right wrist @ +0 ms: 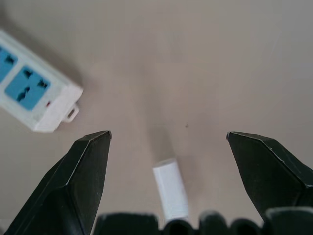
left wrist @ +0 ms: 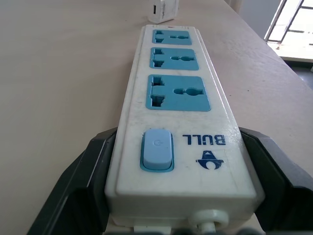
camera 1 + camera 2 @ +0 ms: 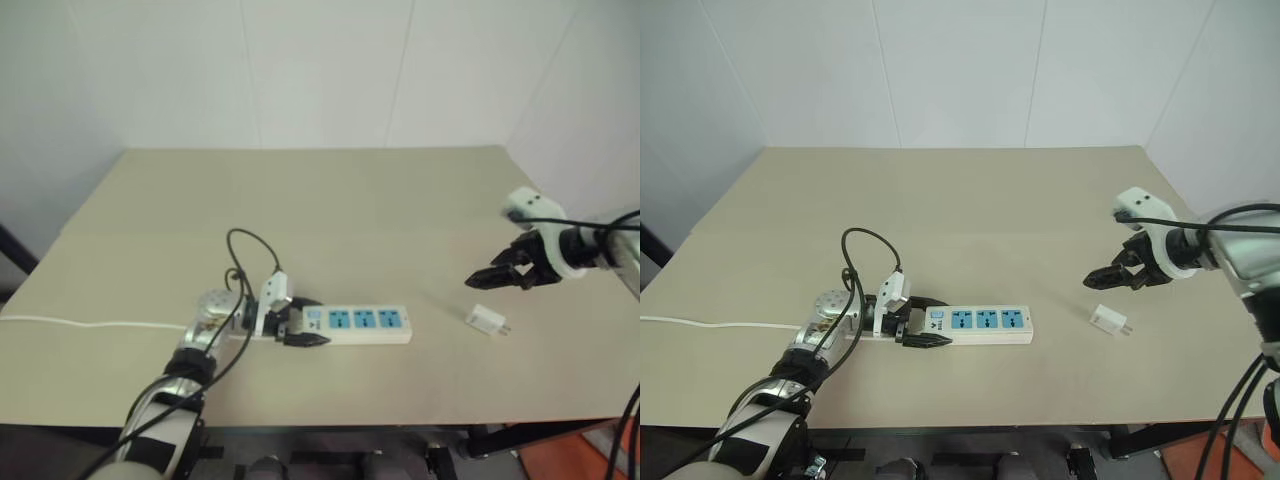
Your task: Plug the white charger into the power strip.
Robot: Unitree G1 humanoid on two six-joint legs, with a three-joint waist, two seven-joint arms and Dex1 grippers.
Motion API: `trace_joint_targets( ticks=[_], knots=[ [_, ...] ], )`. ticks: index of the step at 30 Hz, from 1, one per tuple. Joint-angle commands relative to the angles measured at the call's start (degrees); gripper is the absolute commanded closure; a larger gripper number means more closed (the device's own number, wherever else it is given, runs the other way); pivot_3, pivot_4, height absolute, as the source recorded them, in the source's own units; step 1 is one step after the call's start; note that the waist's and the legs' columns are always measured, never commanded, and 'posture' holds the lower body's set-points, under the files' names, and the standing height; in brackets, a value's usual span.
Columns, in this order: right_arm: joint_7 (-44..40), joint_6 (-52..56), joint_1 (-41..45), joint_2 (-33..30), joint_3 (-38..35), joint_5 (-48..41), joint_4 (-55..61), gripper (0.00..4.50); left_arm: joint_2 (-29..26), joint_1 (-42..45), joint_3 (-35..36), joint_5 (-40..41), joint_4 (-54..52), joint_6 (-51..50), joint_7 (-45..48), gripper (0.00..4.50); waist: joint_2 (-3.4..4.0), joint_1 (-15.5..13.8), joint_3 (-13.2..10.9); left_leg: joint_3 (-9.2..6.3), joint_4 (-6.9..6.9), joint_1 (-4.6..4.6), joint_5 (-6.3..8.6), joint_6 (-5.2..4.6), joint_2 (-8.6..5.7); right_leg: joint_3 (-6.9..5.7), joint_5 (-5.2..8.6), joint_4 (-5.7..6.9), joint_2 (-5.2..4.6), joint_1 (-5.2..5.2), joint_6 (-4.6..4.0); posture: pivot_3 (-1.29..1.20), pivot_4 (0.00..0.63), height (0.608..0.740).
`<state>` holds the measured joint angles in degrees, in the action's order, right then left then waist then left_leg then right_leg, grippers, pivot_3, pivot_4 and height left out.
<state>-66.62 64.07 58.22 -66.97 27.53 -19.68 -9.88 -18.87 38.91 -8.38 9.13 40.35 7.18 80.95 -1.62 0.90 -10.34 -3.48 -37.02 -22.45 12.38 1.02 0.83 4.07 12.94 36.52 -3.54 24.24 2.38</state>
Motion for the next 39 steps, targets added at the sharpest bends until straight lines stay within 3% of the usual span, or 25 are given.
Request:
trace_joint_targets(
  ticks=[1, 14, 28, 33, 39],
  knots=[
    [-5.68, -2.43, 1.37, 0.02, 4.79, 5.37, -0.29, 0.00, 0.96, -1.65, -1.33, -0.76, -1.26, -1.16, -1.55, 1.19, 0.00, -0.06, 0.00, -0.01, -0.01, 0.00, 0.00, 0.00, 0.00, -0.01, 0.00, -0.01, 0.00, -0.02, 0.01, 0.00, 0.150, 0.740],
    [-12.21, -9.15, 0.15, 6.07, 9.92, 16.37, -7.83, 0.00, -0.25, -5.60, -1.22, -0.04, -6.72, -3.74, -3.52, 1.19, 0.07, 0.20, 0.04, 0.00, -0.03, 0.04, 0.00, 0.00, 0.00, 0.00, -0.07, 0.06, -0.01, -0.01, -0.09, 0.00, 0.150, 0.740],
    [-10.65, -18.50, -1.19, 14.84, 8.49, 25.84, -21.98, 0.00, -1.69, -7.24, -1.13, 0.31, -10.01, -5.28, -4.69, 1.19, 0.04, 0.95, 0.09, 0.00, -0.03, 0.14, 0.00, 0.00, -0.01, 0.00, -0.15, 0.10, -0.01, -0.10, -0.24, 0.00, 0.150, 0.740],
    [-11.54, -19.35, -1.91, 15.93, 7.40, 27.25, -22.10, 1.13, -2.12, -7.34, -1.15, 0.34, -10.20, -5.53, -4.84, 1.19, -0.05, 1.37, 0.19, 0.00, -0.09, 0.19, 0.00, 0.00, -0.01, 0.00, -0.13, 0.14, -0.01, -0.16, -0.18, 0.00, 0.150, 0.740],
    [-11.41, -19.48, -2.10, 16.99, 6.42, 29.16, -21.73, 3.13, -2.23, -6.86, -1.25, 0.26, -9.69, -5.53, -4.96, 1.19, -0.05, 1.46, 0.19, -0.01, -0.09, 0.17, 0.00, 0.00, -0.01, 0.00, -0.14, 0.17, 0.00, -0.14, -0.22, 0.00, 0.150, 0.740]
  ],
)
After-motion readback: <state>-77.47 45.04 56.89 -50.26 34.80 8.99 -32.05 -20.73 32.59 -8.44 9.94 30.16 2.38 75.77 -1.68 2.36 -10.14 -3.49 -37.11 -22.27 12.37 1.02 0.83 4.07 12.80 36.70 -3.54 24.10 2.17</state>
